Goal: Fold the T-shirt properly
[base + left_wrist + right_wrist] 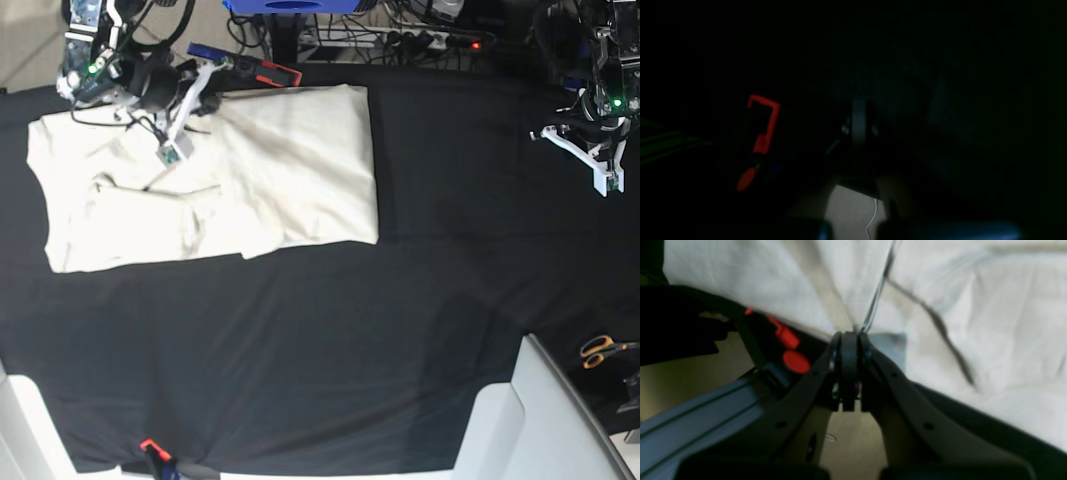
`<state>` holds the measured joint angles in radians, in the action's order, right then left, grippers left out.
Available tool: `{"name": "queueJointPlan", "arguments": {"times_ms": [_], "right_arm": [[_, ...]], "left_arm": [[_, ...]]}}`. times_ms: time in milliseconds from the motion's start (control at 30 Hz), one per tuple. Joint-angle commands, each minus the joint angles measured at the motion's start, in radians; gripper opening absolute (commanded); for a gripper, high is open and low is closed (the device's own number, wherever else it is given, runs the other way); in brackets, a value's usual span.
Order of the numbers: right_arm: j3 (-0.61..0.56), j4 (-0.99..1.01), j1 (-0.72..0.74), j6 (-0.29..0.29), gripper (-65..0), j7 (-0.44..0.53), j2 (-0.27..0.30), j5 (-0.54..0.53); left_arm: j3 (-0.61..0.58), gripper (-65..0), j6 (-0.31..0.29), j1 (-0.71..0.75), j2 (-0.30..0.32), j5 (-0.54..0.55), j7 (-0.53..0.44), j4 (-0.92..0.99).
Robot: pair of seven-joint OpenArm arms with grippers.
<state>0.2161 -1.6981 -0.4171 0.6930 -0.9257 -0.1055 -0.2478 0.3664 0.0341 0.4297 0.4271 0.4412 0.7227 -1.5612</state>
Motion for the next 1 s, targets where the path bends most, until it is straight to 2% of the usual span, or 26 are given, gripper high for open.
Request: {"name": "queueJointPlan", "arguments": {"times_ms": [0, 500, 567, 667, 767, 833, 967], "right_arm": [[0.001, -0.02, -0.003, 0.005, -64.4, 0.009, -0.003, -0.012], [0.003, -0.012, -0.007, 0.005, -63.5, 0.009, -0.006, -0.012], [0.003, -0.012, -0.009, 0.005, -58.4, 0.009, -0.006, -0.012], [0.004, -0.015, -0.009, 0.005, -45.9, -0.036, -0.006, -0.014], [0.01, -0.023, -0.009, 0.005, -35.0, -0.056, -0.003, -0.083], [0.013, -0.036, -0.01, 0.005, -32.1, -0.045, -0.001, -0.104], [0.012, -0.144, -0.003, -0.016, -32.1, -0.045, 0.007, -0.104]], "left_arm": [[0.007, -65.0, 0.005, -0.002, 0.02, -0.005, -0.012, -0.014], [0.007, -65.0, 0.005, -0.001, 0.02, -0.005, -0.012, -0.014], [0.007, -65.0, 0.005, -0.001, 0.02, -0.005, -0.012, -0.014], [0.007, -65.0, 0.005, -0.001, 0.02, -0.005, -0.012, -0.014], [0.007, -65.0, 0.005, -0.001, 0.019, -0.005, -0.012, -0.014], [0.007, -65.0, 0.005, 0.001, 0.019, -0.005, -0.012, -0.014], [0.007, -65.0, 0.005, 0.004, 0.02, -0.005, -0.012, -0.014]]}}
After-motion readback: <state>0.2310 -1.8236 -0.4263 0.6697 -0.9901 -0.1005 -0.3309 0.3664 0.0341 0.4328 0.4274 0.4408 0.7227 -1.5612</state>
